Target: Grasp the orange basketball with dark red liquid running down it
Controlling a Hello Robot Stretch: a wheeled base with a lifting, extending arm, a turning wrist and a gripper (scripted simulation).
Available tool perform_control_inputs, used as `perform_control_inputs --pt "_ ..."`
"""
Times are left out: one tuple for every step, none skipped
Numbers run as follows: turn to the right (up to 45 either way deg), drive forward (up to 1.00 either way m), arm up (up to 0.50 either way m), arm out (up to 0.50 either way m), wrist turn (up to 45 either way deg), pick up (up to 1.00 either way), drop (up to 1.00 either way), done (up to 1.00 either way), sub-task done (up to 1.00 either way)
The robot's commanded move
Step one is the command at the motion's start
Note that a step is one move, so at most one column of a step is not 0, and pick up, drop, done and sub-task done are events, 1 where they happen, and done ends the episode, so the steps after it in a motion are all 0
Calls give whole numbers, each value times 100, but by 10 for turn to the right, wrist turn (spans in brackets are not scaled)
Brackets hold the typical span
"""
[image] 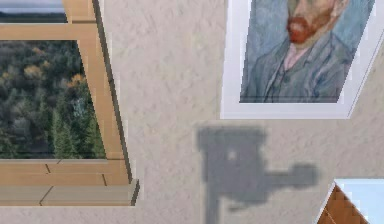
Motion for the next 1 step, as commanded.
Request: perform_control_inputs --pt "0 0 0 46 0 0 0 0 0"
